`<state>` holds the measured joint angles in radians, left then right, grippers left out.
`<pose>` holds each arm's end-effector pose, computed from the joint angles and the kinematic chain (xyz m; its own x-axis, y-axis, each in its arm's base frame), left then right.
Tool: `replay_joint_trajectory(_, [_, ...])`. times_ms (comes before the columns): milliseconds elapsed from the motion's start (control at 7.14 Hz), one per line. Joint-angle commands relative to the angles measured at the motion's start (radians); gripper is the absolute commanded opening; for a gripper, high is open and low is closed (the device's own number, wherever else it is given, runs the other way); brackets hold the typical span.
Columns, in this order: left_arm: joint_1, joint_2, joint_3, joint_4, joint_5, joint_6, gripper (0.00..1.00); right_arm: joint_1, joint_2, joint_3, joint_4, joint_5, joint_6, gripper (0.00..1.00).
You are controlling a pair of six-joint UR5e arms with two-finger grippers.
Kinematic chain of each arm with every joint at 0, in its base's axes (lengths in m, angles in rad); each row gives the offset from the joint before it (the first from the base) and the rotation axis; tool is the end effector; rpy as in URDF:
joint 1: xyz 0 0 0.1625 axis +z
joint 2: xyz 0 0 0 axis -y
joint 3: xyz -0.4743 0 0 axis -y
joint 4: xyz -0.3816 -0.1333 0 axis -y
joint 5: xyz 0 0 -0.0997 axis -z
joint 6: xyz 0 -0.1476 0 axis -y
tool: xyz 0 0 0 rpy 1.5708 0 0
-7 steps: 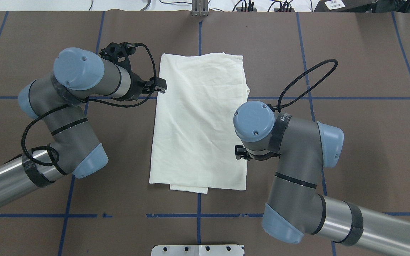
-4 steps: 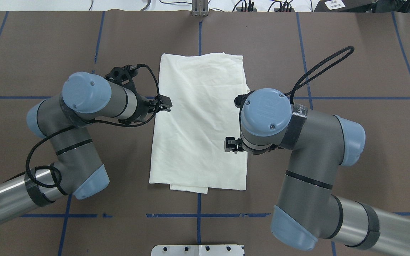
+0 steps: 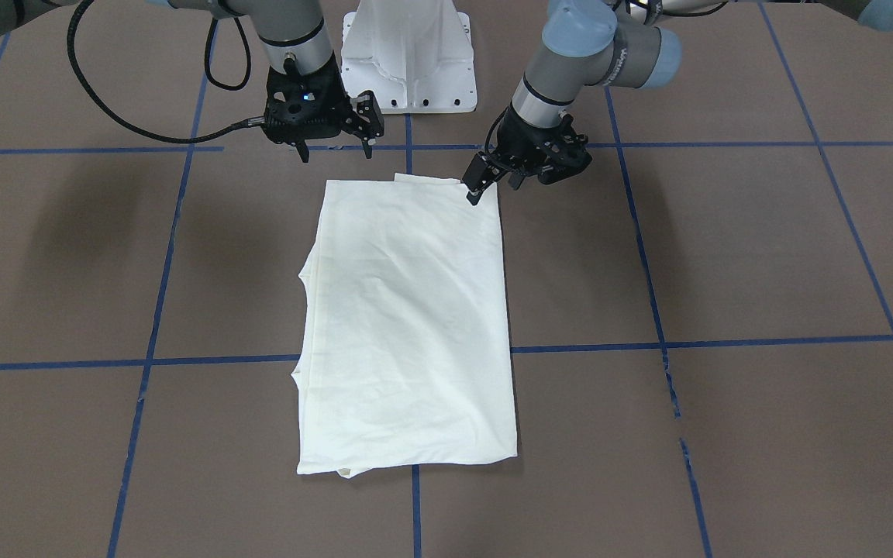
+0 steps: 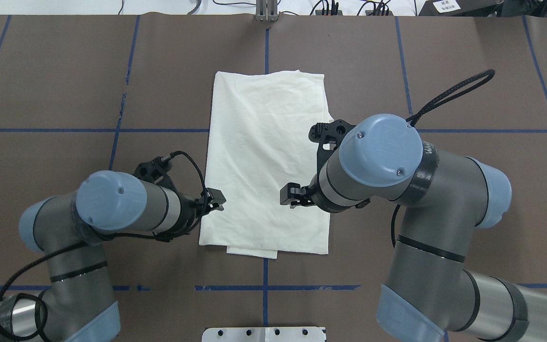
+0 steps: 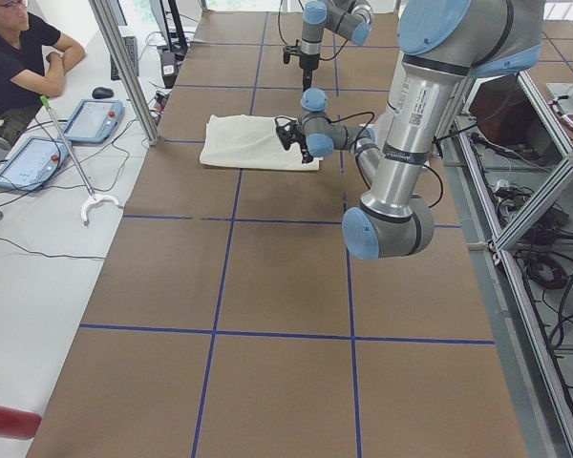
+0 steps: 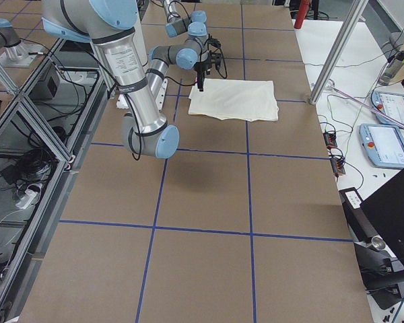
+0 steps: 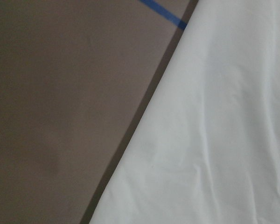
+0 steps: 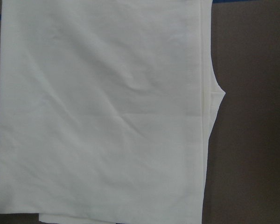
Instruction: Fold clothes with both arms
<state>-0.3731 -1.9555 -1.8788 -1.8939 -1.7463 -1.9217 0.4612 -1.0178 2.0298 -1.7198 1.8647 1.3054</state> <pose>0.5639 -0.3362 0.3503 0.3849 -0.5141 -0.7665 0.3759 0.8458 -0.3785 -0.5181 -0.3586 0.2586 0.6219 0.0287 0.7826 -0.0681 0.9975 0.0175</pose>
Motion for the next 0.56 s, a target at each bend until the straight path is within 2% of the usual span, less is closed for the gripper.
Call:
replay_joint_trajectory(0, [0.088, 0.000, -0.005, 0.055, 0.068, -0.045, 0.98, 0.001, -0.004, -0.005, 0.020, 0.010, 0.014, 1.00])
replay_joint_trajectory(420, [0.077, -0.003, 0.027, 0.061, 0.106, -0.033, 0.93, 0.001, -0.004, -0.008, 0.020, 0.005, 0.014, 1.00])
